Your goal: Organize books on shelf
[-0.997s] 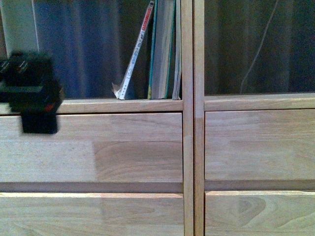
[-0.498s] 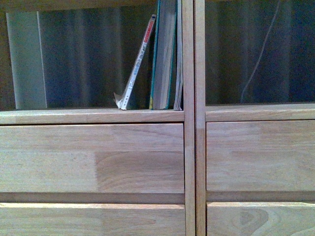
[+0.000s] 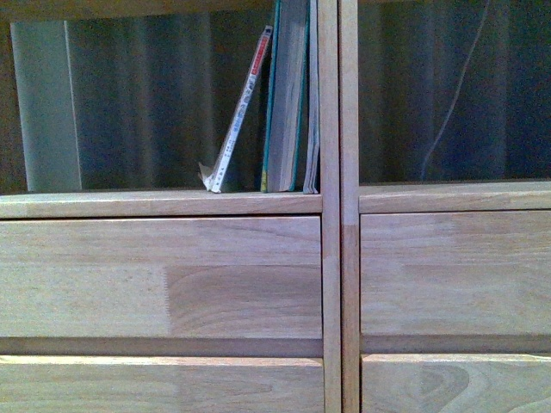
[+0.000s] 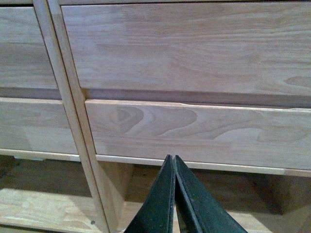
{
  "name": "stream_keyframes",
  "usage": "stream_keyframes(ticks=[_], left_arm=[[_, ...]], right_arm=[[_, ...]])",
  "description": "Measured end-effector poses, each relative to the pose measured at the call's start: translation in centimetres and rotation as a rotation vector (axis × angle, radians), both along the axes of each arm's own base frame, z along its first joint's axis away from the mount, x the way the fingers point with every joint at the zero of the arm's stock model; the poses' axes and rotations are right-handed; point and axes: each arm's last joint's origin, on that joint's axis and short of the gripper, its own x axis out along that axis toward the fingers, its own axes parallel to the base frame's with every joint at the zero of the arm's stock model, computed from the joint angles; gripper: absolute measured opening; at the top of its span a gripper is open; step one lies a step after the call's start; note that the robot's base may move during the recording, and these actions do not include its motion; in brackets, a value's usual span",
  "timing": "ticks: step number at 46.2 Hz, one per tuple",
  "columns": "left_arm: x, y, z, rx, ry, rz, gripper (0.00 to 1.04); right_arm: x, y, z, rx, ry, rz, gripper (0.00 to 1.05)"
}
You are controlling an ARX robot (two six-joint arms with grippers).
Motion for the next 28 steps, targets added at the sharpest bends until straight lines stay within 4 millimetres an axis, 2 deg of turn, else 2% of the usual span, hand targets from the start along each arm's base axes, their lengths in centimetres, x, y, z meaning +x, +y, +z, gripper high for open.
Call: stream_keyframes(ticks=[10,28], left_arm=[[-1.0,0.4,-0.8,-0.001,0.000,0.019,0.03],[-2.1,0.4,-1.9,-0.002,-0.009,0.019,0.03]], right_arm=[[-1.1,0.0,-0.8,-0.003,0.005,0.001,0.03],[-1.2,0.0,-1.7,-0.003,-0.007,-0.001,0.03]])
